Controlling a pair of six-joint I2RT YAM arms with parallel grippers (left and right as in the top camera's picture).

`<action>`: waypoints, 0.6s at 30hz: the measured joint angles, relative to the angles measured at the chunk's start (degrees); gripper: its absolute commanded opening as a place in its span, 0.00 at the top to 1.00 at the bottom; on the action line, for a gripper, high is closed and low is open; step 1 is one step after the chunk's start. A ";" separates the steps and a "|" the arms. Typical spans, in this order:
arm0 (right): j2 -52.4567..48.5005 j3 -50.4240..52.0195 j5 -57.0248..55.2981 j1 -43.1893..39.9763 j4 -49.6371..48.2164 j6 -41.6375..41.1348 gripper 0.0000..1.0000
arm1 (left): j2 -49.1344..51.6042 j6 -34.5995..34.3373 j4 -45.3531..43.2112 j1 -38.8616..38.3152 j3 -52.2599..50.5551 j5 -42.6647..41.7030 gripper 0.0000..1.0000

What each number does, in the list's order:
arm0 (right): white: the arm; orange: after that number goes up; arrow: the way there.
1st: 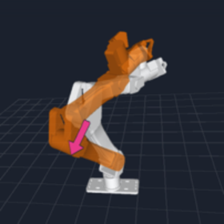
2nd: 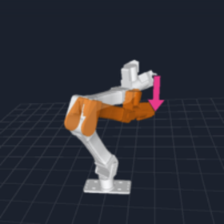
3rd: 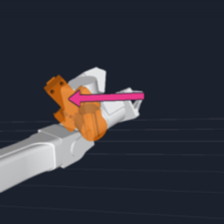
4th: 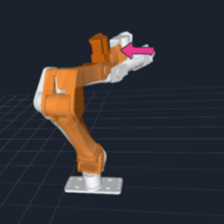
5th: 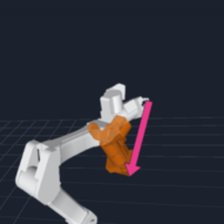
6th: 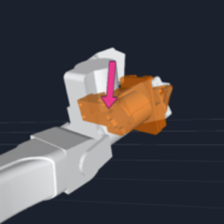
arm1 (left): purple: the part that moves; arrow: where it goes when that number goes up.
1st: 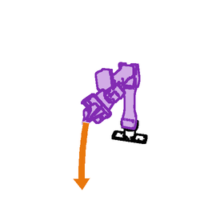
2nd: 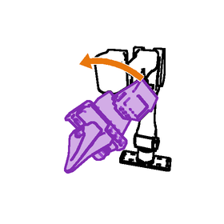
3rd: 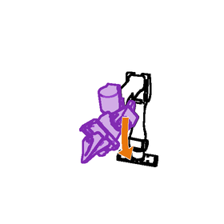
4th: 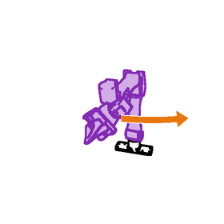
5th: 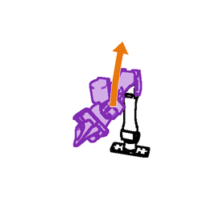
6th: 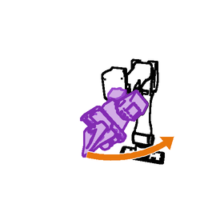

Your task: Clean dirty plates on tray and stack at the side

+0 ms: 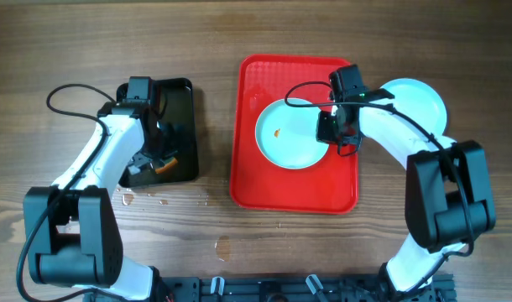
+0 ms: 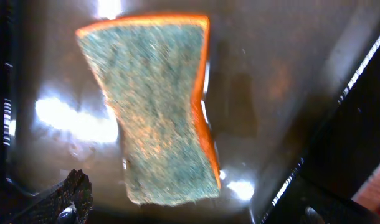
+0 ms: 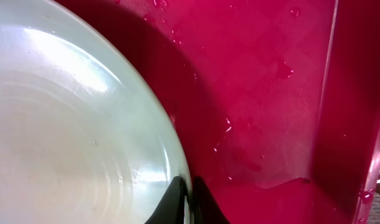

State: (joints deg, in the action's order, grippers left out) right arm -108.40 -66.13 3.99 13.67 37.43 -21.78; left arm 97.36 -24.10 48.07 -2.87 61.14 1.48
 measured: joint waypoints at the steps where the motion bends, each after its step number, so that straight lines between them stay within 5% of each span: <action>1: 0.07 0.07 0.00 0.00 -0.04 0.02 0.96 | 0.00 -0.04 -0.83 0.00 -0.04 0.76 0.36; 2: 0.09 0.11 0.00 0.00 -0.15 0.00 0.96 | 0.02 -0.42 -1.64 0.00 -0.11 1.27 0.53; 3: 0.09 0.11 0.00 0.00 -0.20 0.00 0.96 | 0.02 -0.33 -2.32 0.00 -0.24 1.60 0.83; 4: 0.09 0.13 0.00 0.00 -0.22 0.00 0.96 | 0.11 -0.76 -4.39 0.00 -0.85 2.21 0.95; 12: 0.11 0.17 0.00 0.00 -0.28 0.00 0.96 | 2.23 -1.46 -14.21 0.04 -6.78 4.13 0.96; 18: 0.11 0.17 0.00 0.00 -0.26 0.00 0.96 | 1.70 0.83 -5.97 0.04 -3.21 3.63 0.96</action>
State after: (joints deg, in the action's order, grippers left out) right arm -108.29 -65.95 3.99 13.67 37.17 -21.78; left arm 99.07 -23.27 42.11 -2.83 57.93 5.10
